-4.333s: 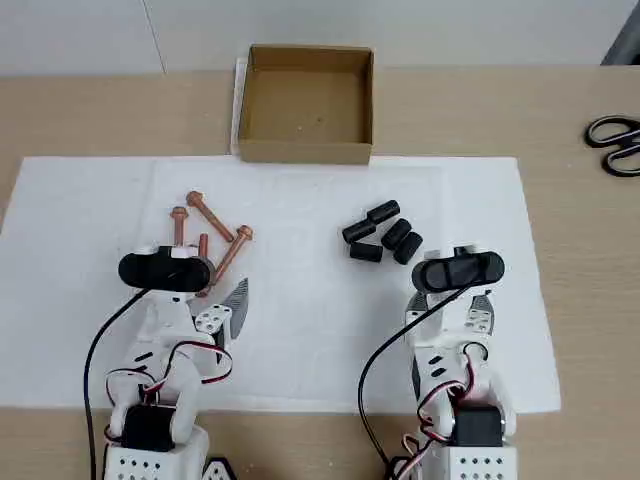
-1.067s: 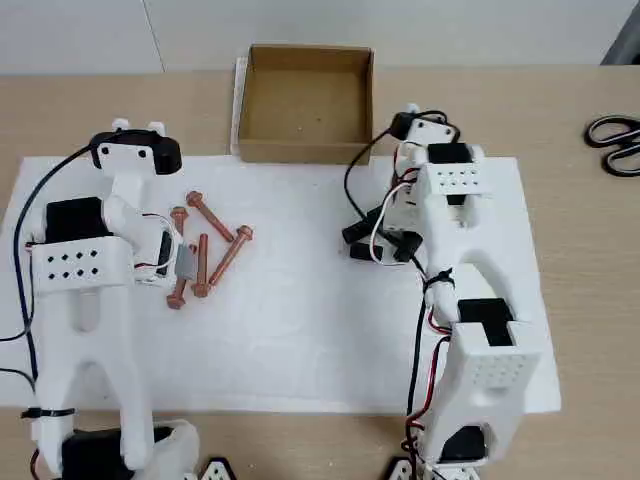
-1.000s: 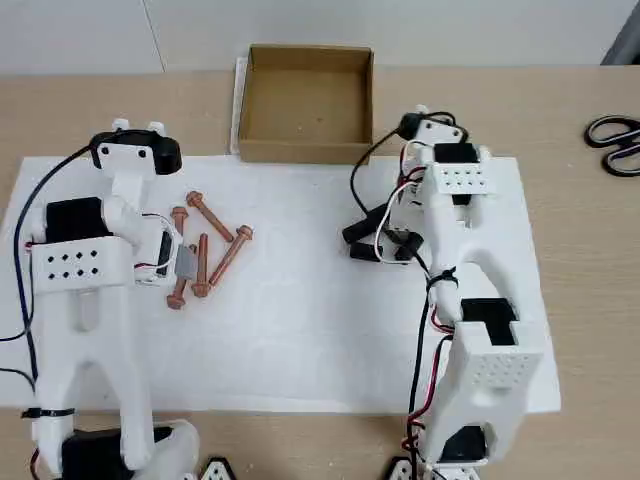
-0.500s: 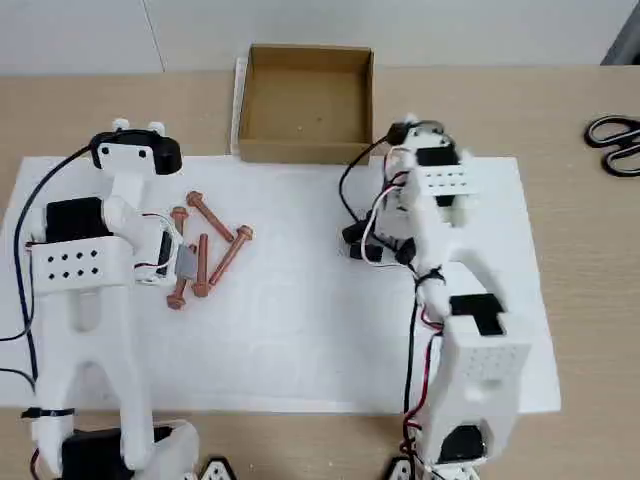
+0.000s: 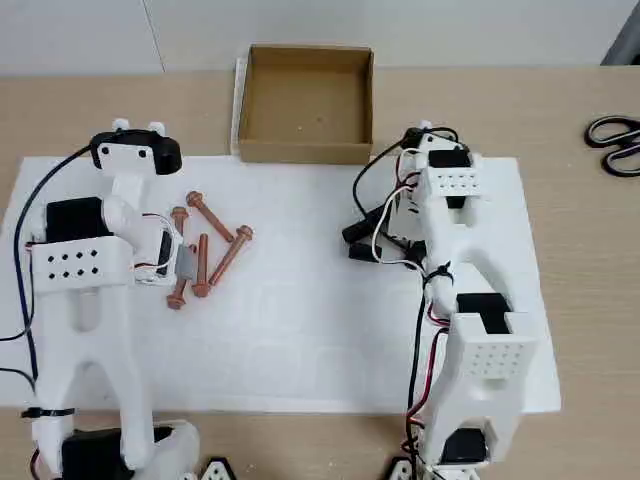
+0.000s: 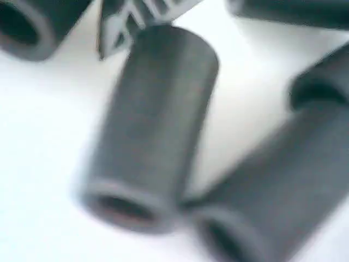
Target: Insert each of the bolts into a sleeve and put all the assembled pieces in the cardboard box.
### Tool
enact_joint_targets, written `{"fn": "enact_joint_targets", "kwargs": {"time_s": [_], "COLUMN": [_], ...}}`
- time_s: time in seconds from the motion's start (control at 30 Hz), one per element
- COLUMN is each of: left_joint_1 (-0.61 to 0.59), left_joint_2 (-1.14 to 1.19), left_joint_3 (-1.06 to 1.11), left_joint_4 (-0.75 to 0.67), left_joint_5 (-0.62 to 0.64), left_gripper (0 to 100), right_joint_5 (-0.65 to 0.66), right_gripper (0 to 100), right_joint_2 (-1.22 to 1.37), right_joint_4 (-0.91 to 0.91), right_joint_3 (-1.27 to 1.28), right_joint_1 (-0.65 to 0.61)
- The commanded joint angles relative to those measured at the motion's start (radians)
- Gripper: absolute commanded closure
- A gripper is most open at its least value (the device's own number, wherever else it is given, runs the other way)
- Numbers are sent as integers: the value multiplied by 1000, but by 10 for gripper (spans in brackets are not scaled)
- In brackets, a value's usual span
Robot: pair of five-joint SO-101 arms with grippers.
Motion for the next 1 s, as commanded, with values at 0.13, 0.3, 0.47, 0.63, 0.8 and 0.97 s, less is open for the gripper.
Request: {"fn": "enact_joint_targets", "kwargs": {"time_s": [0.13,0.3,0.47,0.63,0.8,0.97], "left_joint_1": [6,6,6,6,6,5], "left_joint_2": [-2,-2,-2,-2,-2,-2], "left_joint_3": [-42,-42,-42,-41,-41,-41], "left_joint_4": [5,5,5,5,6,18], "left_joint_5": [-6,-6,-6,-6,-6,-6], "left_gripper": [767,767,767,767,767,767], "right_joint_5": [120,267,399,422,419,417], "right_gripper": [993,994,991,943,843,843], "right_joint_2": [4,-79,-136,-68,10,30], "right_joint_4": [27,140,148,145,147,150], "right_joint_3": [-14,-55,-54,-54,-54,-54], "right_joint_1": [44,39,39,42,42,44]}}
